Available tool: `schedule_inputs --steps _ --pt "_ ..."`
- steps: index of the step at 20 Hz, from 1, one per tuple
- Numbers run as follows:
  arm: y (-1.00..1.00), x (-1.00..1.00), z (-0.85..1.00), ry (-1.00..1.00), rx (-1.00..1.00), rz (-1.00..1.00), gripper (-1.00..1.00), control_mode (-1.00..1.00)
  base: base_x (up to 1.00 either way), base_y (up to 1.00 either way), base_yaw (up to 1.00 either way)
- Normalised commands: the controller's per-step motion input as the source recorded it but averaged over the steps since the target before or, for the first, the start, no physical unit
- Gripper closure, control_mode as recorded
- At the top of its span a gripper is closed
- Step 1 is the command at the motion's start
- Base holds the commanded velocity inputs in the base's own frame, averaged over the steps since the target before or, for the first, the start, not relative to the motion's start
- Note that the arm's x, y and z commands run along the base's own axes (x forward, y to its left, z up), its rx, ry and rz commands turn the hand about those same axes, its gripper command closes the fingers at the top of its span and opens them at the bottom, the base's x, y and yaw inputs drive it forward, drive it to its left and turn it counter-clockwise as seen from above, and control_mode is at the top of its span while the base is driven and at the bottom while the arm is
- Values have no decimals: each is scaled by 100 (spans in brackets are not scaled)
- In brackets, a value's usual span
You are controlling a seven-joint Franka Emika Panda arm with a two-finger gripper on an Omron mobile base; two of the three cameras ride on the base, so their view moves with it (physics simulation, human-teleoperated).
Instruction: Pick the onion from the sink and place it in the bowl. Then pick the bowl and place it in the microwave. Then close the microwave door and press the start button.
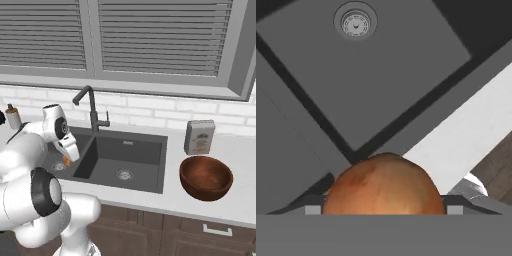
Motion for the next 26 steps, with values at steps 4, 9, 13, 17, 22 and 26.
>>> schedule_inputs --steps 4,9,13,17,22,26 --pt "-100 -18 51 0 0 -5 100 -100 0 0 0" --pt "-100 -21 43 0 0 -8 100 -100 0 0 0" --pt "-100 -22 36 0 0 -8 100 -100 0 0 0" --pt "-100 -26 34 0 0 -9 100 -100 0 0 0" --pt "-100 -28 45 0 0 -8 100 -100 0 0 0" --pt "-100 -19 37 -5 1 -6 100 -100 0 0 0"
